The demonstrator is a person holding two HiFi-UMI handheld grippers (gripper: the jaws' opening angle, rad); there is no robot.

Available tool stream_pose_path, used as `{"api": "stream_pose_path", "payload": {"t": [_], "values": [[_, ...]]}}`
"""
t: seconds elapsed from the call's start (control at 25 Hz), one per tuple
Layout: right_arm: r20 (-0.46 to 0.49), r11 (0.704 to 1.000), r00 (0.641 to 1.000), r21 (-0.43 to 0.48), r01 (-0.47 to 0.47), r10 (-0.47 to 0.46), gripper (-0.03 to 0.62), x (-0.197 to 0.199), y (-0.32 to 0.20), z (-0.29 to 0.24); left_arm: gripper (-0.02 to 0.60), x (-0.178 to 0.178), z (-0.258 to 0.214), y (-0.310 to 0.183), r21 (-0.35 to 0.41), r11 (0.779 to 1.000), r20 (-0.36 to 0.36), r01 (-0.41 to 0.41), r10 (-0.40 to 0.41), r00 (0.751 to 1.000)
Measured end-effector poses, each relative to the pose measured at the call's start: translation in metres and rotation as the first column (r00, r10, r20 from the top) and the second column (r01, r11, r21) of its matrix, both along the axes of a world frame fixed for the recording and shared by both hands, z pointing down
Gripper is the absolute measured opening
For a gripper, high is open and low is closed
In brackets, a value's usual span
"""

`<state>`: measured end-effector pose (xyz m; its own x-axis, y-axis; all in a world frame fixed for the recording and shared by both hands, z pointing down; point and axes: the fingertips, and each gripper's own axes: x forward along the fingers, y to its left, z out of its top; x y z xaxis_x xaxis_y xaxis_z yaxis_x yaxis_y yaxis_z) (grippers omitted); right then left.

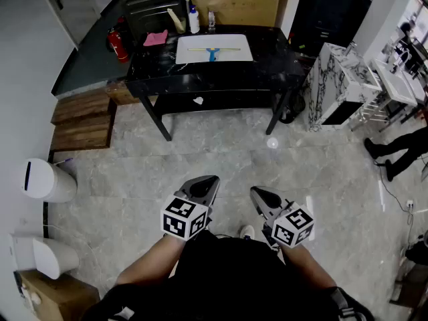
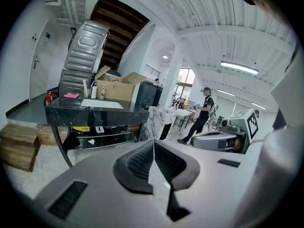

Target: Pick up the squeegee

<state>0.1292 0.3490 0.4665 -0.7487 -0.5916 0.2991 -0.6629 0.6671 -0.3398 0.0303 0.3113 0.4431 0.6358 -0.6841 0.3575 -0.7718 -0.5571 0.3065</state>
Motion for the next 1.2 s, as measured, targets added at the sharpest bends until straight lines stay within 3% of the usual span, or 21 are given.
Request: {"api": "stream_pose_path", "payload": {"t": [0.4,0.68,1.2], "values": [[-0.002,1.0,1.0,0.011,-0.008,0.008,0.008,-0.002,-0.006,-0.003,0.018,-0.002,-0.002,-0.005,0.012,1.0,0.003,0.0,-0.001,1.0],[0.02,0.996,0.997,-0.059,-0.074,0.075,0.009,0.005,-0.016,0.002,0.018,-0.006,0.003,-0.006,-0.01,1.0,-0.019,0.007,-0.007,1.0],[-0.023,0.999,0.999,-0.022,-0.045,0.044,0.009,-0.016,-0.016,0.001,0.018,-0.026,0.0,-0.015,0.018,1.0,-0.016,-0.003,0.003,1.0]]}}
